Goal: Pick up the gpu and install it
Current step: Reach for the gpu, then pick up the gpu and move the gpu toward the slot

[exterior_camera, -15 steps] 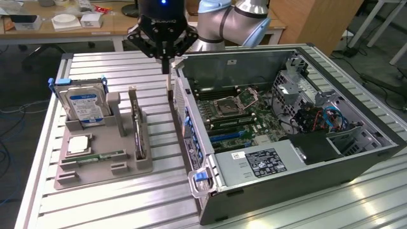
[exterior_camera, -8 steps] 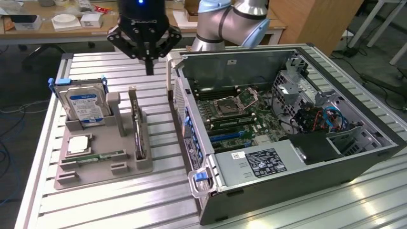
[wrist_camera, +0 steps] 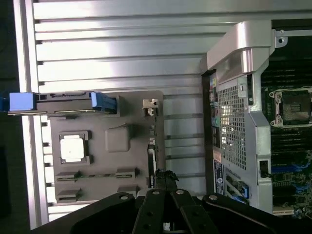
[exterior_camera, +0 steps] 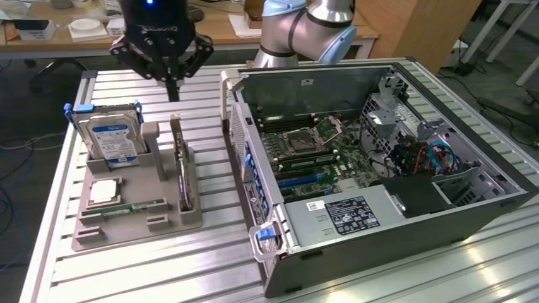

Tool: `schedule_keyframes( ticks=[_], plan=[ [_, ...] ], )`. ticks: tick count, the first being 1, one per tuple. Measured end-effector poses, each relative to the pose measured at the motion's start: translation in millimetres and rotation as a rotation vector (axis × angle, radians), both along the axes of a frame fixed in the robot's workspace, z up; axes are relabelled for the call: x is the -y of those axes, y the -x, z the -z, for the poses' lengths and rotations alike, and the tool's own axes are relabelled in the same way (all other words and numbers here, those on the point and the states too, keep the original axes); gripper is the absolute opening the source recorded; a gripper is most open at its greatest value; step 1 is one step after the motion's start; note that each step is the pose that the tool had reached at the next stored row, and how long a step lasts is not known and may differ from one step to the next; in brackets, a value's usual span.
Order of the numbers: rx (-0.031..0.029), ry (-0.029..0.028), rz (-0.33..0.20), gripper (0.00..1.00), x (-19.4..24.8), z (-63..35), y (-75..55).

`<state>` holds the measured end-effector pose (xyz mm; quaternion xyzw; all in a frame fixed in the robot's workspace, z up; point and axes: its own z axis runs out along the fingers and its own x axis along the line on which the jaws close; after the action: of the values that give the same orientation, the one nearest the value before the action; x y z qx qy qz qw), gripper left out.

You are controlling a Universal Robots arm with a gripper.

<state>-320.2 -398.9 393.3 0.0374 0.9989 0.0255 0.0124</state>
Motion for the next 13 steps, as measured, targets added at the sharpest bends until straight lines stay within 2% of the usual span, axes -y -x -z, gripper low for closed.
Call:
schedule_keyframes(
  ticks=[2,9,11,13],
  plan=[
    [0.0,-0.0002,0.0,0.1,0.0,0.0,5.7],
    [0.0,-0.0001,0.0,0.1,0.0,0.0,5.7],
    [0.0,-0.0002,0.0,0.16,0.0,0.0,5.7],
    [0.0,-0.0002,0.0,0.16,0.0,0.0,5.7]
  ],
)
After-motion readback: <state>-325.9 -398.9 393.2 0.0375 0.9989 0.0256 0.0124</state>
